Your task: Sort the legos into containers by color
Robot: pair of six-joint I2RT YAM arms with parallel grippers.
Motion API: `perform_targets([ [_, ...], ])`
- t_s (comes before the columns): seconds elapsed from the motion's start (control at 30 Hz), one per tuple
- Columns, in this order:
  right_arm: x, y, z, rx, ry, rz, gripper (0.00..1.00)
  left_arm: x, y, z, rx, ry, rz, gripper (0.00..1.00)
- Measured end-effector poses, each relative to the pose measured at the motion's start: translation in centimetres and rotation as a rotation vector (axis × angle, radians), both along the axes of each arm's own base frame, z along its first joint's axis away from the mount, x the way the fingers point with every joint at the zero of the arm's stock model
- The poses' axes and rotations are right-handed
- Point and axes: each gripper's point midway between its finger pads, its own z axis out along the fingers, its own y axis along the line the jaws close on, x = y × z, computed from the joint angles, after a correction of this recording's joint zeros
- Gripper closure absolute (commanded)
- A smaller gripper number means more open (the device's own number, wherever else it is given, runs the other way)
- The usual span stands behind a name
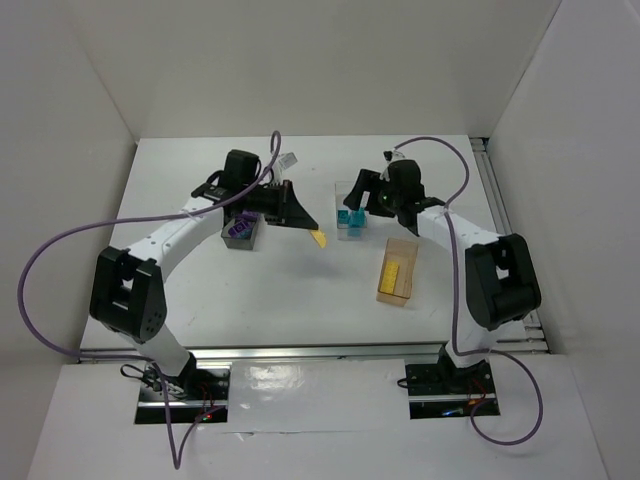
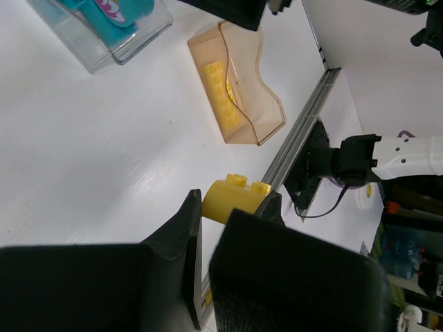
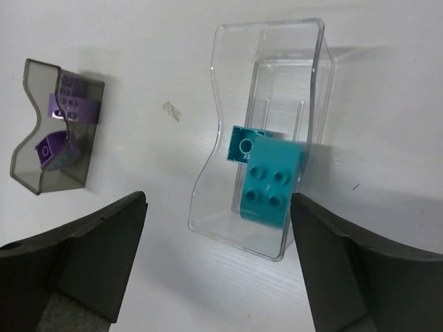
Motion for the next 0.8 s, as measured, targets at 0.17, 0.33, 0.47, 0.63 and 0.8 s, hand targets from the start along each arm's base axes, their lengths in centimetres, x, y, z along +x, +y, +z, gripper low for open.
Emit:
perform_targets([
  [0.17, 1.5, -0.5, 2.2, -0.063, -0.059, -0.026, 0.05, -1.2, -1.8, 0.6, 0.019, -0.019, -0.010, 1.00],
  [0.33, 0.6, -5.4, 5.5, -0.128, -0.083, -0.215, 0.07, -2.0, -5.6, 0.8, 0.034, -0.035, -0.056, 1.00],
  [0.47, -2.6, -13.2, 9.1, -0.139, -0.116, -0.493, 0.07, -2.5, -10.5, 0.1, 0.053, -0.057, -0.100, 1.00],
  [0.63, -7.8, -18.5, 10.7, -0.120, -0.134, -0.709, 0.06, -3.6, -16.8, -2.2, 0.074, -0.050, -0.171, 0.83],
  [0.8, -12.7, -20.1, 11.4, -0.102, -0.167, -0.793, 0.00, -2.2, -20.1, -6.4, 0.110, 0.005, -0.181, 0.26],
])
